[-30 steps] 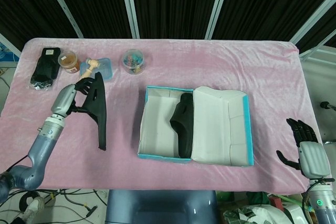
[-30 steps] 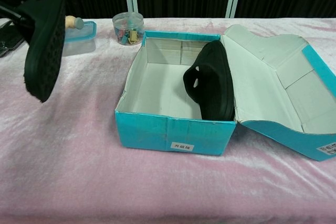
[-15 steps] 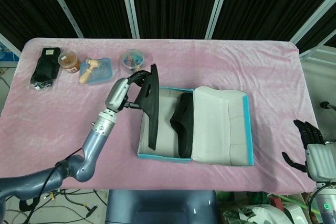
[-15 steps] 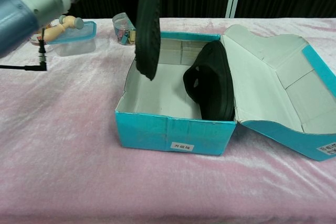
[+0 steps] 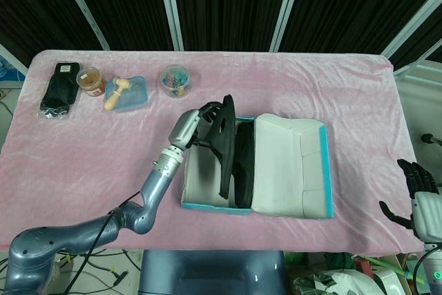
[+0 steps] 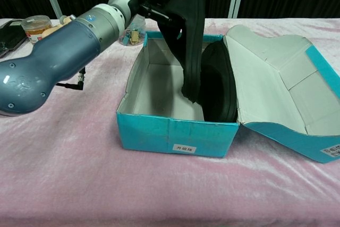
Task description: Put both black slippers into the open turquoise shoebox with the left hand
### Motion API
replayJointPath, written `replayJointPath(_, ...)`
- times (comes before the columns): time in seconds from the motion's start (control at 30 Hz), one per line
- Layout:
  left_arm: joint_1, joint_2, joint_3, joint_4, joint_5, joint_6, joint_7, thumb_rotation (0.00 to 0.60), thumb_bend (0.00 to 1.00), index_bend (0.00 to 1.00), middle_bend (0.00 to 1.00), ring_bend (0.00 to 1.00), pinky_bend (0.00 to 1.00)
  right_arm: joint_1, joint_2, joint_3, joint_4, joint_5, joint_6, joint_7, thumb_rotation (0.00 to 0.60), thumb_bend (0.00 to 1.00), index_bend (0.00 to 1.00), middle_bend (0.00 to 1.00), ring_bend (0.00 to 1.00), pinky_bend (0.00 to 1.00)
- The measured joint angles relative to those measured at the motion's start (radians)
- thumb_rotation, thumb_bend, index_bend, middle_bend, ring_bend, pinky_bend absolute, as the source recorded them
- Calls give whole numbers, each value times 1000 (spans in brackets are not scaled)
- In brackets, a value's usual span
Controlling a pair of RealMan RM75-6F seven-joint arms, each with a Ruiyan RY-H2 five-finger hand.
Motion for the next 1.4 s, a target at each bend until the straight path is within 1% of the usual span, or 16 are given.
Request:
replayJointPath(0.13,-8,-10,23,34,-9,-31,11,600,0,254,435,383,406,1,-2,0,3,-1,-4,1,600,175,0,71,0,73)
replayJointPath(0.27,-2,-7,30,40,-20,-36,15,600,0,253,435,384,406,4,-4,2,4,-2,-8,-2,600,175,0,71,0,73)
replayJointPath(0.47,8,16,37,15,-17,-40,-4,600,0,252,437,389,407,4,-6,3,2,-3,-8,-4,600,175,0,71,0,73)
replayJointPath(0.67,6,36,55,-15,0,-57,-8,600,0,255,456,423,410,0,-6,3,2,-2,-4,-3,600,175,0,64,0,73)
replayJointPath(1.0,30,80,89,-66,23,-49,-11,600,0,238,459,424,411,-6,-7,3,3,-4,2,1,600,175,0,64,0,73)
replayJointPath(1.17,34,91,102,-68,12,-62,23,600,0,223,458,424,411,-5,-9,2,3,-8,2,0,600,175,0,64,0,73)
replayJointPath(1.4,31,94,114,-62,-30,-87,125,600,0,203,457,424,414,-5,-10,5,1,-7,3,-2,600,175,0,64,0,73)
